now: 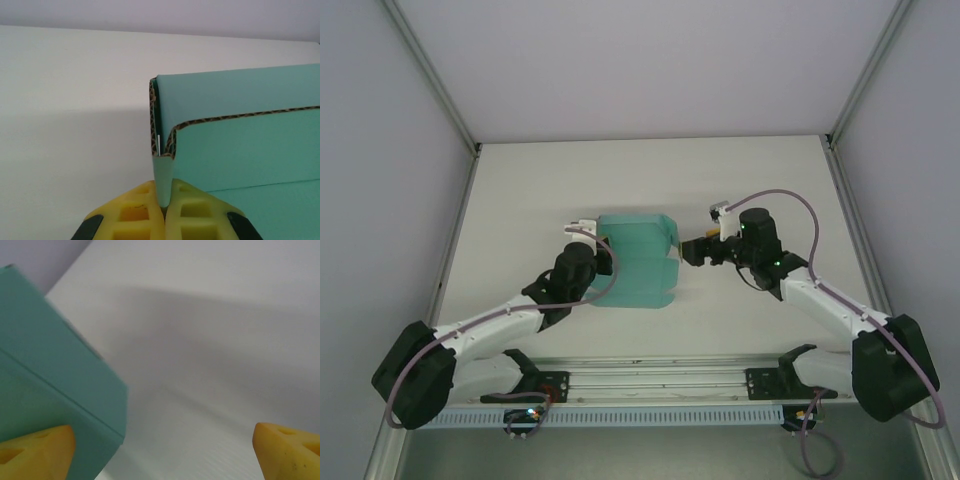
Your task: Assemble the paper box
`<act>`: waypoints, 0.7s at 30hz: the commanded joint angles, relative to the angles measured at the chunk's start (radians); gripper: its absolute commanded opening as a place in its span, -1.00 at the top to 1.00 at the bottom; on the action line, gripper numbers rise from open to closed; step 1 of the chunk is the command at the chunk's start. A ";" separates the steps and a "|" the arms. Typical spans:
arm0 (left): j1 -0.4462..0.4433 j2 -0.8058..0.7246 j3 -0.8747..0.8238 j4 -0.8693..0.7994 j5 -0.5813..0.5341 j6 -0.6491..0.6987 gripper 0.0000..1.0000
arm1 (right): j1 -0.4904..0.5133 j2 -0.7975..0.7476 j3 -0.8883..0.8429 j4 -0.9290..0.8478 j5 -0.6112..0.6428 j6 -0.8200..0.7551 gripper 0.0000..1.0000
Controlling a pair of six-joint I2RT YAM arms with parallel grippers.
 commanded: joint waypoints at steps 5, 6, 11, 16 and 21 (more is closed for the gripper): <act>-0.001 0.032 0.007 0.044 0.038 -0.013 1.00 | 0.064 0.078 0.060 0.100 -0.087 0.021 -0.82; -0.002 0.034 0.008 0.046 0.039 -0.013 1.00 | 0.073 0.093 0.069 0.105 -0.090 0.018 -0.80; -0.006 0.032 0.006 0.048 0.037 -0.012 1.00 | 0.109 0.167 0.114 0.119 -0.062 0.012 -0.70; -0.007 0.015 0.001 0.041 0.032 -0.010 1.00 | 0.140 0.191 0.143 0.074 0.010 -0.067 -0.56; -0.007 0.008 0.008 0.017 0.014 -0.010 1.00 | 0.163 0.178 0.157 0.007 0.021 -0.167 -0.52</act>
